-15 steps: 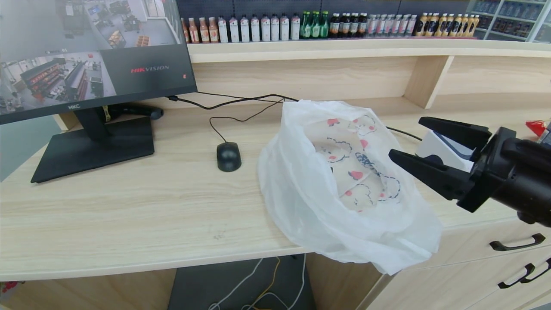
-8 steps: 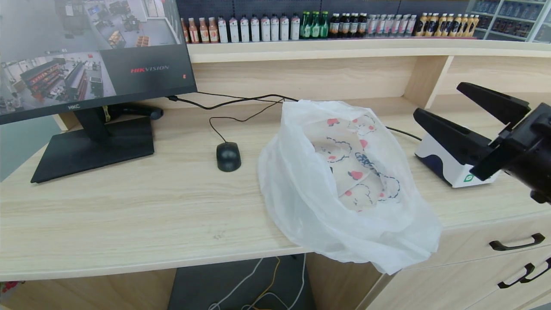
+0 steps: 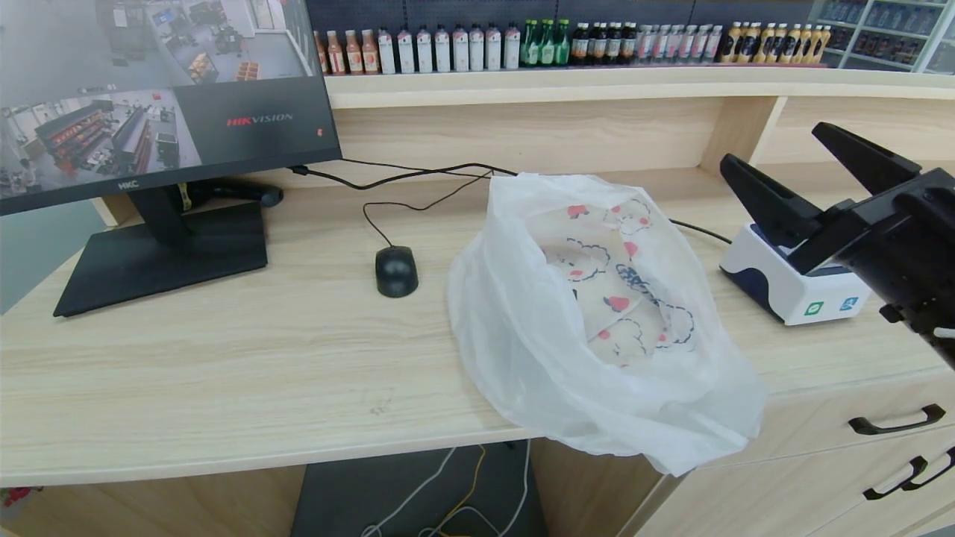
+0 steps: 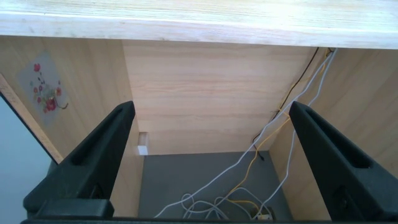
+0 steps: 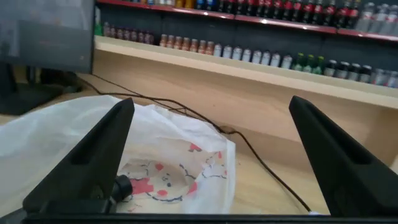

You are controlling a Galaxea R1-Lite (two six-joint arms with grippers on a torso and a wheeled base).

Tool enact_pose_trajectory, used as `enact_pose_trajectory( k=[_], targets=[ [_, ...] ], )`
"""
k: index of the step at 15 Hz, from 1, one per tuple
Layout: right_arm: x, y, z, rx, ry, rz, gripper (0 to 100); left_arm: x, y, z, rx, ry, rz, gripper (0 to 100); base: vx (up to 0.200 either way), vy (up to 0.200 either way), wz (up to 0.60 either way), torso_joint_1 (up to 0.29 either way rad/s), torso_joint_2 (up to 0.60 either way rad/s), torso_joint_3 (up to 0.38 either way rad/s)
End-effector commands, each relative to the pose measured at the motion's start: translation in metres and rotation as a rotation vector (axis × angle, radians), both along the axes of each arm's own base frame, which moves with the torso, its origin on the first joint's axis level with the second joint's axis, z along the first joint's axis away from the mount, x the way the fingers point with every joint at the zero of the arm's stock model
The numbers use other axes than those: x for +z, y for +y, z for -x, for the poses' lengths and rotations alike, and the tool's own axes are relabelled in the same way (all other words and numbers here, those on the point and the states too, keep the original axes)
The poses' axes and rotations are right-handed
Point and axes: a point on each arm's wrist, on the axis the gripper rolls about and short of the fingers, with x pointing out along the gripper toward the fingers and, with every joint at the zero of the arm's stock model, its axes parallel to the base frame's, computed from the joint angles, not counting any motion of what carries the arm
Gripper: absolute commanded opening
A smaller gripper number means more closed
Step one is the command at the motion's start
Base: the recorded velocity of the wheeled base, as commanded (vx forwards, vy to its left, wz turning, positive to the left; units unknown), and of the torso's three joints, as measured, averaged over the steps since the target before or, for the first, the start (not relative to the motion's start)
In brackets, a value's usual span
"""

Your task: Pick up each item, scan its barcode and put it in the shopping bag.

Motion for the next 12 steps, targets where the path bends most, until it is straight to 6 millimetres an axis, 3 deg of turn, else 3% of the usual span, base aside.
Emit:
enact_pose_trajectory(
  k=[1,5,10,12],
  targets=[
    [-0.011,0.003,-0.012,-0.019,0.044,-0.002,100,0.000,0.000,0.000,0.000,0.000,-0.001,100,0.000,0.000,0.00,0.000,0.00,0.000],
    [-0.011,0.009,-0.025,-0.001,0.057,-0.023,100,0.000,0.000,0.000,0.000,0.000,0.002,100,0.000,0.000,0.00,0.000,0.00,0.000],
    [-0.019,0.012,-0.023,0.016,0.082,-0.013,100,0.000,0.000,0.000,0.002,0.000,0.002,100,-0.200,0.000,0.00,0.004,0.00,0.001],
    [-0.019,0.013,-0.021,0.020,0.078,-0.015,100,0.000,0.000,0.000,0.000,0.001,0.002,100,0.000,0.000,0.00,0.000,0.00,0.000]
  ],
)
